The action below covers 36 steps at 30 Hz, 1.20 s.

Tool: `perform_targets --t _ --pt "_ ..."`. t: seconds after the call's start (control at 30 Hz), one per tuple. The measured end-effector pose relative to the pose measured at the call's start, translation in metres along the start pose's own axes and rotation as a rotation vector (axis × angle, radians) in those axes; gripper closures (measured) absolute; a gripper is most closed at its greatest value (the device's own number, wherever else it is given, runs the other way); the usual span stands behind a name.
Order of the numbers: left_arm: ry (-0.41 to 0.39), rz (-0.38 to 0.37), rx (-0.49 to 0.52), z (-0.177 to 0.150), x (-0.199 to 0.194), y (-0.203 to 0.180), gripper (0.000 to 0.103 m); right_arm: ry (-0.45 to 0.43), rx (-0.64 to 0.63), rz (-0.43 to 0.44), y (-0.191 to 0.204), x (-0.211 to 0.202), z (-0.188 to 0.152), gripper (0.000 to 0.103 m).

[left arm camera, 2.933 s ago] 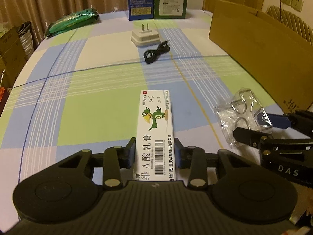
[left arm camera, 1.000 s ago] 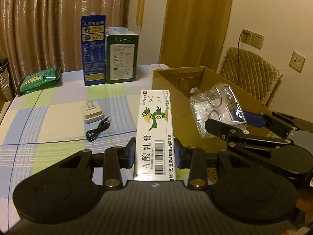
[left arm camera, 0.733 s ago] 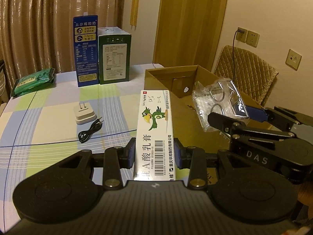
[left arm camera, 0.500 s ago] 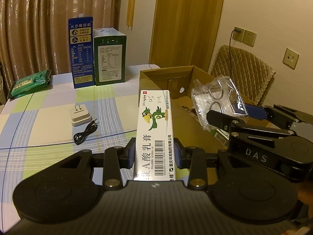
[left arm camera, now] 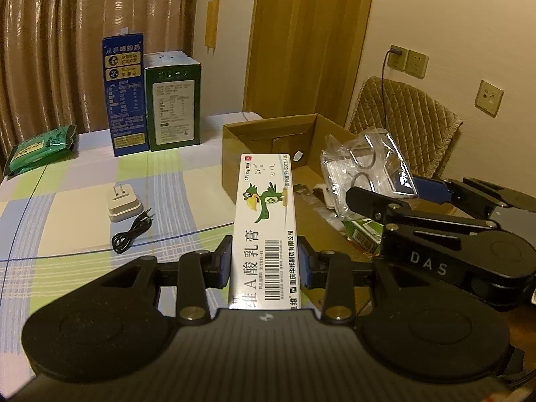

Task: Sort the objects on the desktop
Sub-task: 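Lower the cream box and hook package into the cardboard box with both tools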

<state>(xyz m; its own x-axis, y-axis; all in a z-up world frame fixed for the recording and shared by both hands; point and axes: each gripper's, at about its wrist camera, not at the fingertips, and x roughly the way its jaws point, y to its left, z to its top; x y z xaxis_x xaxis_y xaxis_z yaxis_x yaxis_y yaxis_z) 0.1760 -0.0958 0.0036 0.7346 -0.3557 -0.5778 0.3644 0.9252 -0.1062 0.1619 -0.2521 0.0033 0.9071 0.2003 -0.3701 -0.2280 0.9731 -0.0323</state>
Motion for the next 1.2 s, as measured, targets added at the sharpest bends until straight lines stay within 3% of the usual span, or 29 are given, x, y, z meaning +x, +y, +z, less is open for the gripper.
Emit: perform_targets --t 0.67,1.2 --pt "-0.005 -0.12 -0.058 0.03 0.035 -0.045 0.07 0.01 0.074 -0.077 -0.076 0.007 0.022 0.051" --pt "0.037 -0.142 -0.127 0.034 0.078 -0.063 0.07 0.075 0.117 -0.089 -0.107 0.015 0.008 0.051"
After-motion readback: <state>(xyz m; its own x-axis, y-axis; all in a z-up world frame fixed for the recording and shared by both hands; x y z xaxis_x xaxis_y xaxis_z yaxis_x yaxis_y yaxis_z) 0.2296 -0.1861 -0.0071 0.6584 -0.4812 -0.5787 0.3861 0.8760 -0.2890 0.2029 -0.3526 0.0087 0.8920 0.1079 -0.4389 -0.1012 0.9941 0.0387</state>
